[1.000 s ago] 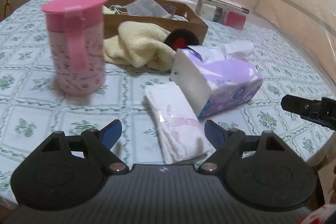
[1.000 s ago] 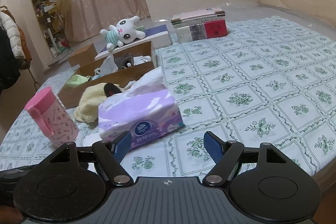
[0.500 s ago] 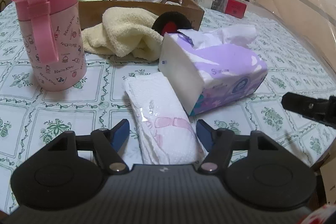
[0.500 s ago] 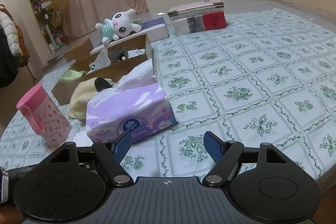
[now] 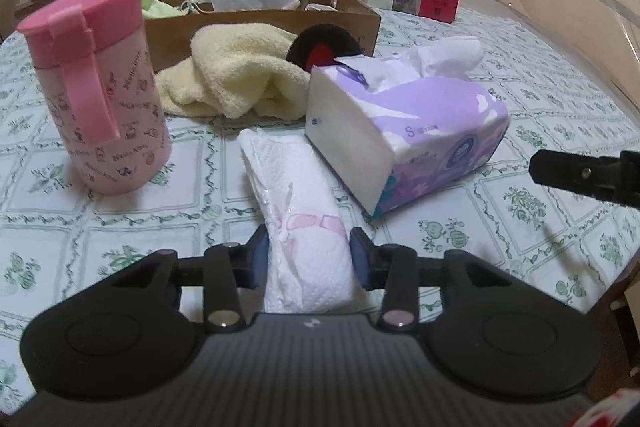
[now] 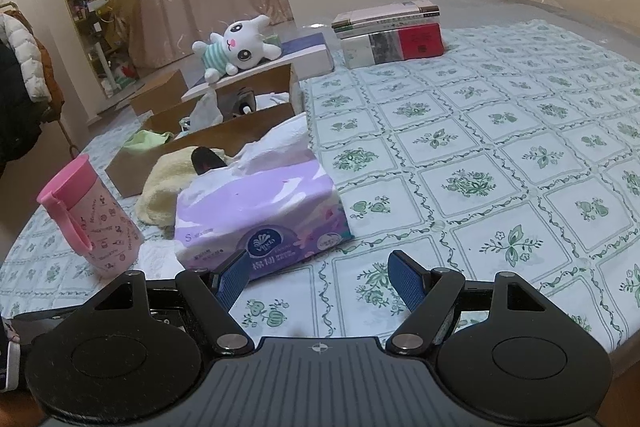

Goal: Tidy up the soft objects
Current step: 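Grasp the white wrapped pad with the left tool while the right tool grasps the black red-centred disc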

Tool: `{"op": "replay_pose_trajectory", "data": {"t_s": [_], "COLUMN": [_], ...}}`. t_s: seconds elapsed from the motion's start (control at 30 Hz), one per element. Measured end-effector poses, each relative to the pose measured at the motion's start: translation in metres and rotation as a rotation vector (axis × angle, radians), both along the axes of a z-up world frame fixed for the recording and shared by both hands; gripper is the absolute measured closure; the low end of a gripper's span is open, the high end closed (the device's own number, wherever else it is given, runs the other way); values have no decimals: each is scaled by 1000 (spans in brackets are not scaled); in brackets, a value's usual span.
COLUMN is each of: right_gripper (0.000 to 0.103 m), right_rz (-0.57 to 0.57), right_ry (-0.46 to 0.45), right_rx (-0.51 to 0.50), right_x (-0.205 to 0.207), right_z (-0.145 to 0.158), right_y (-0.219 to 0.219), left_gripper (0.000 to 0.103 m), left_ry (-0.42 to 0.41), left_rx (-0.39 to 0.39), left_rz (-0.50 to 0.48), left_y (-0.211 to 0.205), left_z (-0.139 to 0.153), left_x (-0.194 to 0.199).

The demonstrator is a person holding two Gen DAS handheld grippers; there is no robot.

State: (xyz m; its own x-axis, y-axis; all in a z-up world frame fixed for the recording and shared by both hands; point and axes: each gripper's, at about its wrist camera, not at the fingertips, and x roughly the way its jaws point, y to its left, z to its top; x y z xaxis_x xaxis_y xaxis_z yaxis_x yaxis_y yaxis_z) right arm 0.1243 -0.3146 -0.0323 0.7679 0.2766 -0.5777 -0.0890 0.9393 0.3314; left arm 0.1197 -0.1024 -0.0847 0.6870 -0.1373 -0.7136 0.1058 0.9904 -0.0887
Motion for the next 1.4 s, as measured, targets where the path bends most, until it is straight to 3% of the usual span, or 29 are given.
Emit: {"op": "replay_pose_trajectory", "data": {"t_s": [0.33, 0.6, 0.73, 0.8, 1.07, 1.4], "right_gripper": [28, 28, 29, 37, 55, 92], "right_rz": [84, 236, 338, 375, 567, 605], "right_ry": [-88, -155, -160, -149, -78, -47], "right_rx": [-55, -125, -202, -232, -324, -388], "right_x": [13, 63, 95, 110, 157, 180], "right_z": [25, 56, 56, 51, 21, 3], "right_y": [19, 43, 62, 72, 112, 128], "left_gripper": [65, 65, 65, 65, 65, 65], "left_ry": [-62, -135, -147, -147, -132, -108], "left_rx": [54, 84, 88, 89, 86, 75], "left_rz": [-33, -72, -84, -87, -80, -81], "left_y": [23, 29, 28, 29, 35, 40], "left_z": [29, 60, 63, 62, 53, 41], "left_x": [-3, 14, 28, 35, 52, 63]}}
